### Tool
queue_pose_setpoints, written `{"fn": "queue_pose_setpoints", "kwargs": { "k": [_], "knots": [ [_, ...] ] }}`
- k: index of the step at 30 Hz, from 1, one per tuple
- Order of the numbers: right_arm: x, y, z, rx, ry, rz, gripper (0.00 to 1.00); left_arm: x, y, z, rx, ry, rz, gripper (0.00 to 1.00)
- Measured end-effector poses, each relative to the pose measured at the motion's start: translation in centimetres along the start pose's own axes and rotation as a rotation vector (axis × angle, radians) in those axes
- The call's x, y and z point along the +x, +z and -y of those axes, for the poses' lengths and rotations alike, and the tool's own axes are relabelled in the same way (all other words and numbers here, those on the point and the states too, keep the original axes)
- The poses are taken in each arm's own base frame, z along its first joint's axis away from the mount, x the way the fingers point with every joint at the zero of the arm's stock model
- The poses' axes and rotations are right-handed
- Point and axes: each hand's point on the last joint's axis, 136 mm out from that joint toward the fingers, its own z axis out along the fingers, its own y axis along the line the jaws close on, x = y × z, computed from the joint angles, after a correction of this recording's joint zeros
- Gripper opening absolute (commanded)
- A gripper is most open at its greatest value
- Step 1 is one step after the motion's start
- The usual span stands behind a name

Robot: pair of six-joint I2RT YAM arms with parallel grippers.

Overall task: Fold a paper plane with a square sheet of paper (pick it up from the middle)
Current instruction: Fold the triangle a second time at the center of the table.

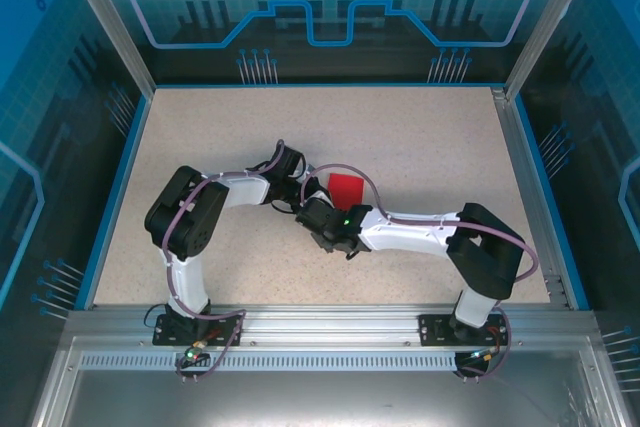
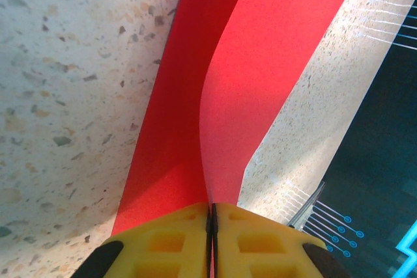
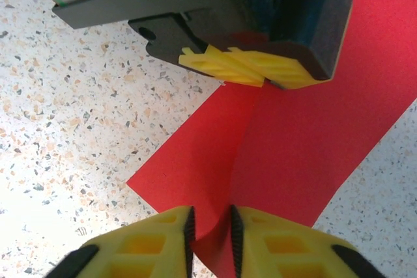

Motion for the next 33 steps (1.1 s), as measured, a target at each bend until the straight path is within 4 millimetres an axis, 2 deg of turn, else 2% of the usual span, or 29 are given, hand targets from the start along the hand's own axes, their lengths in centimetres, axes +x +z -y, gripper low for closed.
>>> {"fn": "queue_pose_setpoints", "kwargs": {
  "k": [3, 6, 11, 15, 23, 28, 33],
  "knots": [
    [-0.1, -0.1, 0.0, -0.001, 0.004, 0.003, 0.15, 0.0, 0.0, 0.0, 0.000, 0.000, 0.000, 0.14],
    [-0.1, -0.2, 0.0, -0.003, 0.006, 0.005, 0.10, 0.0, 0.0, 0.0, -0.001, 0.004, 0.000, 0.21],
    [0.1, -0.6, 0.5, -0.050, 0.050, 0.016, 0.10, 0.1, -0.3, -0.5, -0.032, 0.011, 0.009, 0.47],
    [0.3, -0.8, 1.9, -0.145, 0.143, 0.030, 0.11, 0.0, -1.7, -0.2, -0.069, 0.032, 0.056, 0.57],
    [1.3, 0.0, 5.2, -0.392, 0.386, 0.057, 0.12, 0.0, -4.5, 0.7, -0.109, 0.060, 0.149, 0.57],
    [1.4, 0.1, 6.1, -0.540, 0.485, 0.075, 0.12, 1.1, -5.0, -0.5, -0.142, 0.073, 0.150, 0.43],
    [1.5, -0.1, 6.9, -0.615, 0.542, 0.090, 0.13, 3.3, -4.0, -0.6, -0.169, 0.124, 0.101, 0.32]
  ]
}}
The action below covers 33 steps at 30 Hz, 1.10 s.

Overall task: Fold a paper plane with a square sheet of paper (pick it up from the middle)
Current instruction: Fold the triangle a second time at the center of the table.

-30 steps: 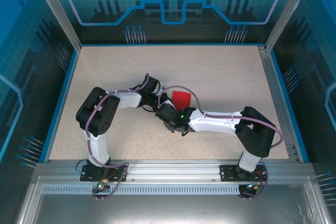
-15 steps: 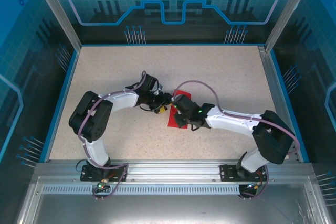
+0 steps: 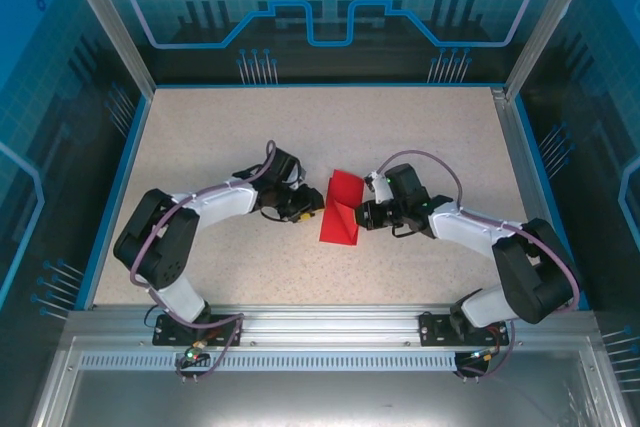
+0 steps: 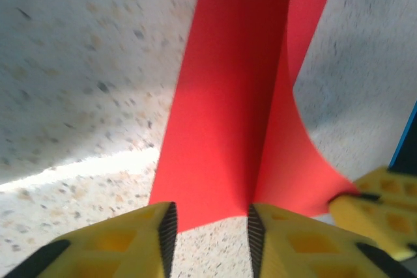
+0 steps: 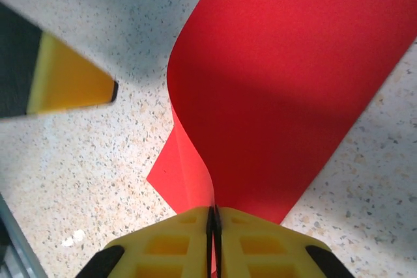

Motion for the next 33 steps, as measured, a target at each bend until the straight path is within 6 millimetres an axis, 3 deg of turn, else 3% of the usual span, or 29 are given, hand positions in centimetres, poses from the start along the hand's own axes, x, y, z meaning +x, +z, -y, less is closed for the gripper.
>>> {"fn": "queue_pose_setpoints", "kwargs": {
  "k": [10, 17, 33],
  "knots": [
    [-0.2, -0.2, -0.1, -0.027, 0.017, 0.000, 0.13, 3.2, 3.1, 0.8, -0.043, 0.085, -0.102, 0.18],
    [-0.1, -0.2, -0.1, -0.027, 0.020, 0.000, 0.14, 3.8, 5.1, -0.8, -0.111, 0.080, -0.138, 0.12],
    [-0.1, 1.8, -1.0, -0.073, 0.023, -0.067, 0.15, 2.3, 4.0, -3.0, -0.241, 0.105, -0.050, 0.11]
  ]
}}
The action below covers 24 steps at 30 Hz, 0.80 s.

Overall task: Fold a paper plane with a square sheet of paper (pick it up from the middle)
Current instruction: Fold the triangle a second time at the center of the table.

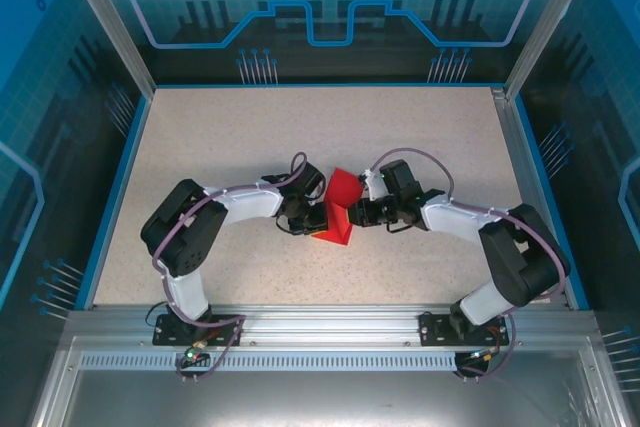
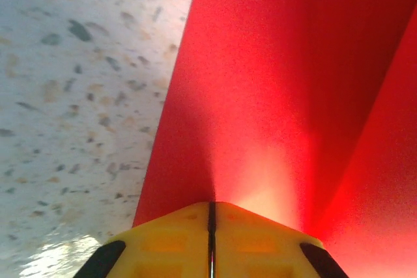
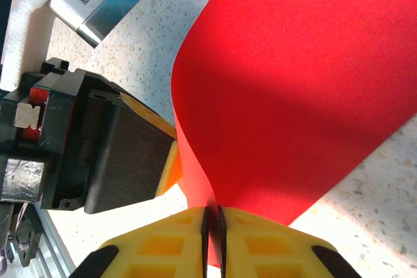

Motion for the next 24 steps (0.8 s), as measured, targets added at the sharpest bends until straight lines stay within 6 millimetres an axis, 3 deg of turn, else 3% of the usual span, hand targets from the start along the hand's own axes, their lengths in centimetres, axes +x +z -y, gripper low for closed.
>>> {"fn": "queue_pose_setpoints", "kwargs": {
  "k": [9, 24],
  "knots": [
    [-1.1, 1.4, 1.0, 0.043, 0.011, -0.022, 0.15, -0.2, -0.1, -0.2, -0.011, 0.012, 0.010, 0.11],
    [-0.2, 3.6, 2.6, 0.166, -0.020, -0.109, 0.16, -0.2, -0.1, -0.2, -0.011, 0.014, 0.009, 0.12]
  ]
}}
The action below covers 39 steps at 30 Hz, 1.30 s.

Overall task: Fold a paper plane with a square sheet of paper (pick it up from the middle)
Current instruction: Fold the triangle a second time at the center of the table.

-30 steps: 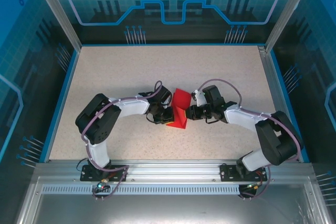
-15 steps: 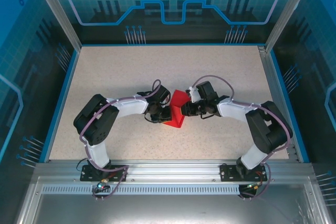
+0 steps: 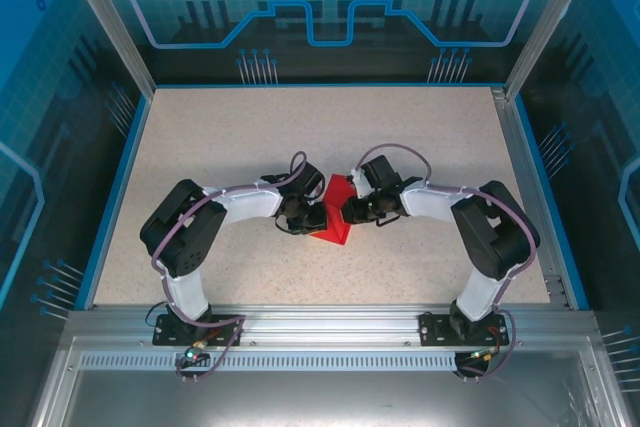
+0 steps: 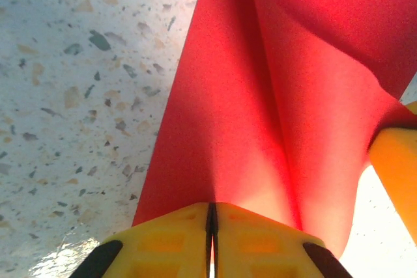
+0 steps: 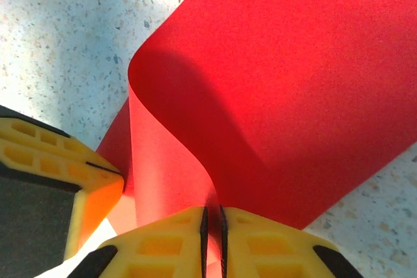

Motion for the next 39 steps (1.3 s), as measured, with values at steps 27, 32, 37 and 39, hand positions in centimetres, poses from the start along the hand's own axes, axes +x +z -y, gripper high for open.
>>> {"fn": "queue_pose_setpoints", "kwargs": {
  "k": [27, 32, 37, 39],
  "knots": [
    [0.0, 0.0, 1.2, 0.130, -0.033, -0.024, 0.16, 0.0, 0.0, 0.0, 0.000, 0.001, 0.000, 0.12],
    [0.2, 0.2, 1.2, 0.139, -0.040, -0.032, 0.17, 0.0, 0.0, 0.0, 0.000, 0.001, 0.000, 0.12],
    [0.1, 0.2, 1.4, 0.155, -0.042, -0.029, 0.17, 0.0, 0.0, 0.0, 0.000, 0.001, 0.000, 0.12],
    [0.0, 0.2, 1.5, 0.159, -0.043, -0.027, 0.17, 0.0, 0.0, 0.0, 0.000, 0.001, 0.000, 0.12]
  ]
}}
